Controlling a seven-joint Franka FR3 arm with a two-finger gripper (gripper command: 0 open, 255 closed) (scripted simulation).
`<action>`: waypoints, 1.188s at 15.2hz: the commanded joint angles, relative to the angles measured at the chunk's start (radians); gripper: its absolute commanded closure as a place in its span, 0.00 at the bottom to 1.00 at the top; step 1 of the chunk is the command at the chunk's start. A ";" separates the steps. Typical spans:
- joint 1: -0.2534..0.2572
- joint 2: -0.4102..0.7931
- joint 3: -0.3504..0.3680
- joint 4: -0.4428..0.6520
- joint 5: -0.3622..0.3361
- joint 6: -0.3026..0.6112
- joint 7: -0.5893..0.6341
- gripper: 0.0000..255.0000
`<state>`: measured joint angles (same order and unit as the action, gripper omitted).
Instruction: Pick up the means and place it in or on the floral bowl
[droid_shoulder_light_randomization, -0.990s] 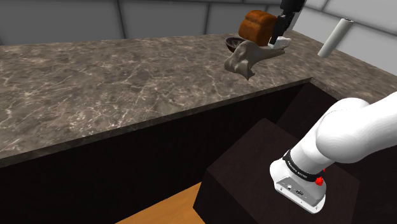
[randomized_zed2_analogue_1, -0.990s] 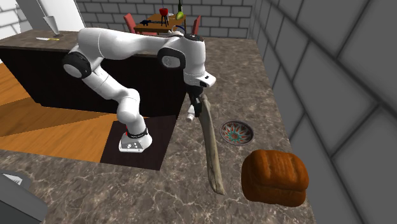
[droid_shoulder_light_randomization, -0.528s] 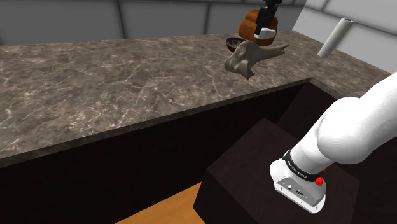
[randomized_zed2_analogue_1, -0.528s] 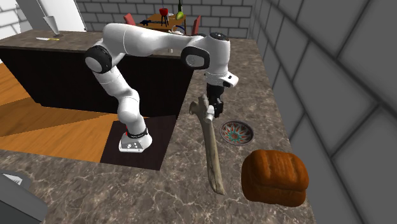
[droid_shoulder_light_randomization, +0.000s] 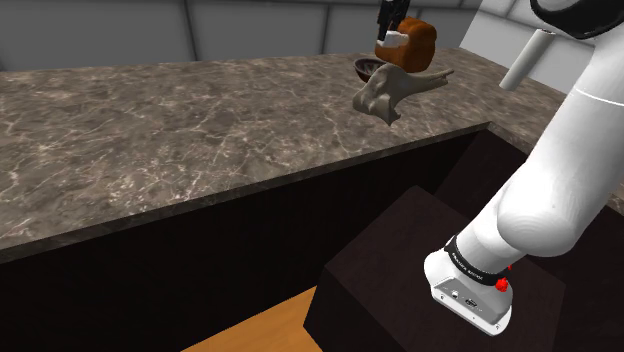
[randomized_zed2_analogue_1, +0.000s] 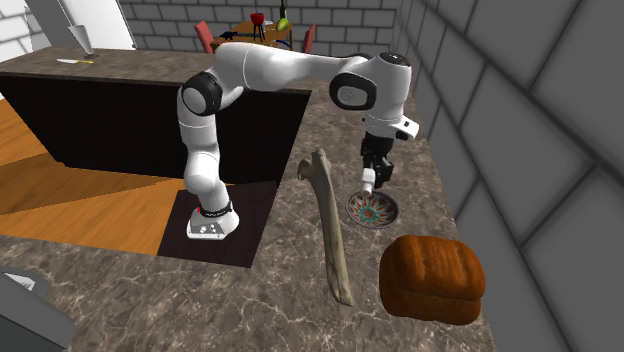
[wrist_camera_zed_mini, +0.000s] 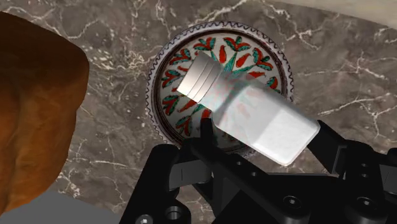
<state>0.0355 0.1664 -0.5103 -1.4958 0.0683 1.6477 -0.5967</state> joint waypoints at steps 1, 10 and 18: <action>-0.031 0.117 -0.003 0.150 0.057 -0.047 -0.022 1.00; -0.016 0.094 0.004 -0.001 0.046 0.084 -0.018 1.00; -0.011 0.093 0.007 -0.084 0.046 0.166 -0.020 1.00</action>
<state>0.0252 0.2593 -0.5031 -1.5766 0.1145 1.8098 -0.6155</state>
